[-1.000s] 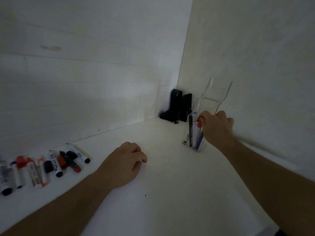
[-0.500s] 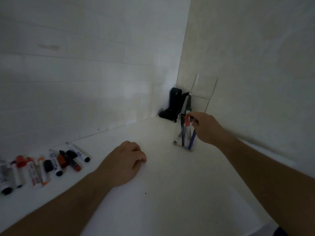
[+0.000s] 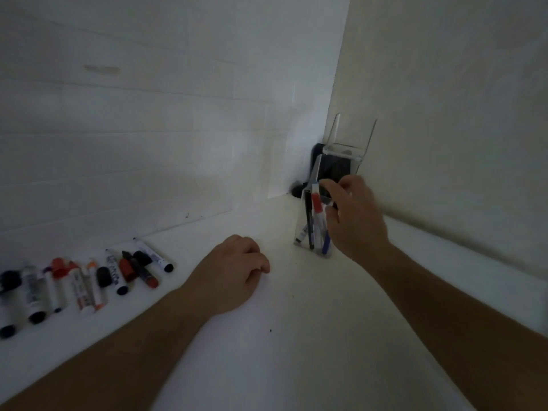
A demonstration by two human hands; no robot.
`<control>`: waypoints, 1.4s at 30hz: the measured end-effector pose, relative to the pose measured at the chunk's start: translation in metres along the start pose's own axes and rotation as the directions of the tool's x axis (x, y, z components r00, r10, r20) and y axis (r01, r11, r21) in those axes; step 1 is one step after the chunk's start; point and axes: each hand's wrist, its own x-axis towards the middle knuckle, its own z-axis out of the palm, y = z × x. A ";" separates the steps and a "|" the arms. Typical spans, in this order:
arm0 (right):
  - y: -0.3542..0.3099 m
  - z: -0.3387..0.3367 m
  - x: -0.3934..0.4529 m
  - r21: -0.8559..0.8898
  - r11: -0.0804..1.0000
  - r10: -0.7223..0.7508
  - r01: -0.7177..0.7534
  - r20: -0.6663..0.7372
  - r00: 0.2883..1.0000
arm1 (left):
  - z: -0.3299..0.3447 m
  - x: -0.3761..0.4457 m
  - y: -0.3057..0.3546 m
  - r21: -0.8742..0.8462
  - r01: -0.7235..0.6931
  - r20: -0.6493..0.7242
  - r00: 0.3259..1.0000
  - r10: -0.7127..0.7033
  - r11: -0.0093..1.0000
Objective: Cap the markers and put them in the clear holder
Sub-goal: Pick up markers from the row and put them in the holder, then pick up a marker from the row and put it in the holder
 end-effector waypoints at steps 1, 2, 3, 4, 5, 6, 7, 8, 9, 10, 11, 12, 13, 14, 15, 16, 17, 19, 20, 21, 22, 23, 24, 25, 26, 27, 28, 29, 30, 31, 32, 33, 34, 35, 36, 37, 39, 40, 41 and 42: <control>-0.010 0.001 -0.003 -0.001 0.999 -0.032 0.032 -0.044 0.999 | -0.002 0.001 -0.001 0.005 0.015 -0.009 1.000 -0.015 1.000; -0.022 0.003 -0.007 0.027 0.997 -0.074 0.075 -0.054 0.996 | -0.006 0.003 -0.003 0.017 0.028 -0.022 0.999 -0.028 0.999; -0.036 0.007 -0.011 0.074 0.990 -0.114 0.116 -0.031 0.993 | -0.011 0.005 -0.007 0.033 0.039 -0.033 0.999 -0.038 0.999; -0.051 0.014 -0.014 0.131 0.982 -0.141 0.138 0.012 0.990 | -0.019 0.006 -0.012 0.055 0.054 -0.036 0.998 -0.052 0.997; -0.067 0.021 -0.017 0.195 0.971 -0.152 0.136 0.067 0.986 | -0.029 0.006 -0.018 0.079 0.074 -0.027 0.997 -0.072 0.994; -0.083 0.029 -0.017 0.262 0.958 -0.152 0.116 0.122 0.981 | -0.040 0.005 -0.025 0.104 0.096 -0.008 0.995 -0.096 0.990; -0.098 0.038 -0.017 0.337 0.937 -0.157 0.093 0.169 0.973 | -0.052 0.001 -0.033 0.130 0.116 0.014 0.993 -0.119 0.985; -0.113 0.047 -0.016 0.412 0.908 -0.176 0.077 0.209 0.962 | -0.064 -0.004 -0.041 0.153 0.133 0.024 0.990 -0.138 0.979; -0.128 0.056 -0.014 0.479 0.875 -0.210 0.073 0.240 0.948 | -0.075 -0.011 -0.050 0.168 0.160 0.009 0.986 -0.164 0.973; -0.142 0.064 -0.013 0.529 0.845 -0.253 0.077 0.268 0.930 | -0.085 -0.020 -0.059 0.180 0.206 -0.026 0.978 -0.205 0.962; -0.157 0.072 -0.013 0.568 0.819 -0.296 0.083 0.293 0.909 | -0.093 -0.030 -0.068 0.194 0.266 -0.068 0.964 -0.258 0.944; -0.171 0.079 -0.012 0.601 0.795 -0.331 0.081 0.318 0.889 | -0.100 -0.040 -0.077 0.213 0.330 -0.108 0.944 -0.313 0.920; -0.185 0.084 -0.010 0.629 0.774 -0.358 0.073 0.340 0.870 | -0.105 -0.048 -0.085 0.231 0.387 -0.141 0.921 -0.363 0.893; -0.198 0.088 -0.008 0.649 0.758 -0.379 0.064 0.359 0.853 | -0.109 -0.055 -0.092 0.249 0.432 -0.163 0.901 -0.402 0.867; -0.208 0.093 -0.006 0.658 0.750 -0.397 0.060 0.375 0.838 | -0.112 -0.060 -0.096 0.265 0.464 -0.181 0.885 -0.429 0.845; -0.217 0.096 -0.005 0.659 0.749 -0.412 0.064 0.388 0.824 | -0.114 -0.064 -0.098 0.270 0.489 -0.197 0.871 -0.449 0.830; -0.223 0.099 -0.003 0.653 0.754 -0.424 0.074 0.397 0.814 | -0.116 -0.067 -0.098 0.263 0.513 -0.218 0.857 -0.467 0.817; -0.230 0.103 -0.001 0.591 0.799 -0.419 0.112 0.414 0.808 | -0.116 -0.069 -0.096 0.248 0.546 -0.253 0.834 -0.491 0.800; -0.231 0.105 0.000 0.538 0.831 -0.410 0.141 0.421 0.809 | -0.115 -0.069 -0.094 0.254 0.556 -0.250 0.828 -0.501 0.792; -0.230 0.105 0.001 0.478 0.863 -0.393 0.163 0.435 0.810 | -0.113 -0.069 -0.092 0.265 0.563 -0.232 0.825 -0.515 0.783; -0.227 0.104 0.002 0.421 0.892 -0.370 0.167 0.465 0.804 | -0.110 -0.068 -0.090 0.276 0.569 -0.207 0.823 -0.530 0.775; -0.222 0.102 0.003 0.366 0.915 -0.348 0.169 0.506 0.789 | -0.107 -0.067 -0.089 0.282 0.574 -0.175 0.819 -0.547 0.769; -0.216 0.100 0.005 0.310 0.932 -0.336 0.190 0.537 0.774 | -0.105 -0.065 -0.087 0.290 0.579 -0.142 0.813 -0.564 0.762; -0.208 0.098 0.006 0.255 0.940 -0.333 0.225 0.555 0.762 | -0.103 -0.064 -0.086 0.306 0.583 -0.115 0.807 -0.579 0.753; -0.198 0.095 0.007 0.205 0.944 -0.329 0.257 0.567 0.755 | -0.102 -0.062 -0.084 0.329 0.585 -0.090 0.801 -0.592 0.741; -0.188 0.091 0.007 0.177 0.948 -0.319 0.266 0.570 0.757 | -0.100 -0.061 -0.083 0.354 0.586 -0.068 0.793 -0.605 0.729; -0.177 0.087 0.006 0.168 0.954 -0.298 0.247 0.569 0.766 | -0.098 -0.060 -0.082 0.373 0.591 -0.046 0.782 -0.622 0.715; -0.166 0.083 0.003 0.167 0.963 -0.270 0.212 0.564 0.780 | -0.097 -0.059 -0.081 0.387 0.598 -0.026 0.768 -0.640 0.702; -0.156 0.080 -0.002 0.175 0.970 -0.240 0.170 0.555 0.797 | -0.096 -0.058 -0.080 0.397 0.608 -0.007 0.752 -0.660 0.688; -0.147 0.080 -0.007 0.199 0.973 -0.209 0.119 0.537 0.818 | -0.095 -0.057 -0.079 0.406 0.616 0.008 0.737 -0.676 0.676; -0.140 0.078 -0.013 0.235 0.970 -0.178 0.062 0.512 0.840 | -0.094 -0.055 -0.078 0.413 0.620 0.017 0.726 -0.687 0.667; -0.136 0.079 -0.018 0.274 0.962 -0.148 0.010 0.488 0.860 | -0.093 -0.054 -0.078 0.420 0.625 0.020 0.719 -0.695 0.659; -0.133 0.079 -0.021 0.313 0.949 -0.125 -0.031 0.466 0.876 | -0.093 -0.052 -0.078 0.426 0.629 0.018 0.713 -0.701 0.650; -0.131 0.080 -0.023 0.351 0.934 -0.113 -0.059 0.447 0.887 | -0.094 -0.051 -0.078 0.434 0.634 0.018 0.704 -0.709 0.640; -0.131 0.081 -0.023 0.386 0.919 -0.106 -0.079 0.434 0.895 | -0.094 -0.050 -0.078 0.442 0.638 0.024 0.694 -0.719 0.630; -0.131 0.081 -0.023 0.418 0.903 -0.097 -0.098 0.422 0.901 | -0.095 -0.049 -0.079 0.448 0.643 0.035 0.682 -0.730 0.622; -0.131 0.080 -0.024 0.460 0.877 -0.069 -0.141 0.411 0.909 | -0.095 -0.049 -0.079 0.459 0.646 0.045 0.668 -0.743 0.609; -0.131 0.080 -0.024 0.474 0.866 -0.056 -0.159 0.408 0.911 | -0.095 -0.048 -0.080 0.467 0.648 0.041 0.663 -0.747 0.601; -0.130 0.080 -0.024 0.485 0.857 -0.047 -0.172 0.406 0.912 | -0.095 -0.048 -0.081 0.470 0.652 0.033 0.660 -0.750 0.595; -0.129 0.081 -0.024 0.494 0.850 -0.040 -0.184 0.408 0.912 | -0.095 -0.047 -0.082 0.465 0.658 0.024 0.659 -0.751 0.592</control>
